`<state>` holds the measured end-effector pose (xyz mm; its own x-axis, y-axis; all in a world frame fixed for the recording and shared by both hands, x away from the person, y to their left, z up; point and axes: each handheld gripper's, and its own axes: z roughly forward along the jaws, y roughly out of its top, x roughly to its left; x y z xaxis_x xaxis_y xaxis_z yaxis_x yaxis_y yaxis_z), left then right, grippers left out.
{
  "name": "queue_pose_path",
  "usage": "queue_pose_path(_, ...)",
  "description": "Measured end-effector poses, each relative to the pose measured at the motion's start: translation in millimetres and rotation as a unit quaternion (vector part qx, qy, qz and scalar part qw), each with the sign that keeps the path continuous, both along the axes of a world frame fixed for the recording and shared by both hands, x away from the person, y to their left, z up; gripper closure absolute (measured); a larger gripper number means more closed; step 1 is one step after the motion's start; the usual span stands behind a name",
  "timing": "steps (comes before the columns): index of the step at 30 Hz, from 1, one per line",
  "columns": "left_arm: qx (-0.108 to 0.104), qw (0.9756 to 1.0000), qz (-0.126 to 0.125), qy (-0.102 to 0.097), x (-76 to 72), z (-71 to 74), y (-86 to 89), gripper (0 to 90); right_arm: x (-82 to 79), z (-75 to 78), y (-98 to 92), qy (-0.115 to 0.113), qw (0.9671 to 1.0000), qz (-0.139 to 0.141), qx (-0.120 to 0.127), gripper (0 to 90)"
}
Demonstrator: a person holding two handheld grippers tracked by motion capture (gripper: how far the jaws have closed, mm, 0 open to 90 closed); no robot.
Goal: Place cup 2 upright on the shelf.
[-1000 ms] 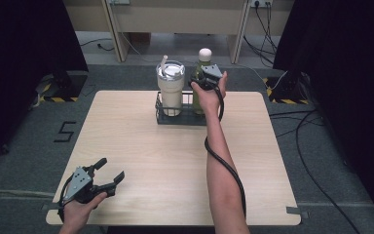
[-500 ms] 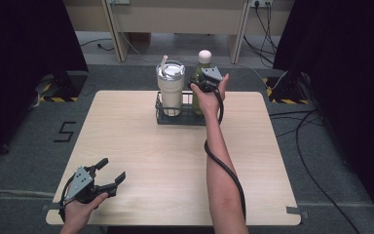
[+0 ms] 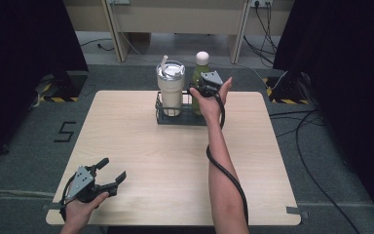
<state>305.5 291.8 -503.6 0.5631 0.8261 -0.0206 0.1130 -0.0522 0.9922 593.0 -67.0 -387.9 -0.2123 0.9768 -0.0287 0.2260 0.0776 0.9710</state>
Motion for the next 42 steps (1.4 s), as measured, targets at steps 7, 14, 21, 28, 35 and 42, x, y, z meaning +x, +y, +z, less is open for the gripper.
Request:
queue_pose_path(7, 0.001, 1.0, 0.0, 0.0, 0.5, -0.5, -0.2, 15.1, -10.1, 1.2, -2.2, -0.001, 1.0, 0.005, 0.0, 14.0)
queue_pose_path(14, 0.002, 1.0, -0.001, -0.001, 0.9, -0.3, 0.1, 15.1, -27.7, 4.3, -14.7, -0.008, 0.9999, 0.005, 0.007, 14.3)
queue_pose_path(21, 0.007, 1.0, 0.0, -0.002, -0.5, 0.2, -1.3, 14.8, -51.8, -1.5, -26.6, -0.019, 0.9998, 0.002, 0.005, 15.1)
queue_pose_path(28, 0.008, 1.0, -0.001, -0.003, -0.8, 0.3, -1.7, 14.7, -71.7, -7.4, -34.8, -0.019, 0.9998, 0.002, 0.006, 15.1)
queue_pose_path(35, 0.01, 1.0, 0.0, -0.002, -1.2, 0.0, -1.1, 14.8, -95.2, -18.0, -42.9, -0.018, 0.9997, 0.001, 0.014, 15.2)
queue_pose_path(42, 0.011, 0.9999, -0.002, -0.004, -2.4, 0.2, -1.3, 14.7, -122.9, -27.8, -49.2, -0.017, 0.9997, -0.003, 0.016, 15.2)
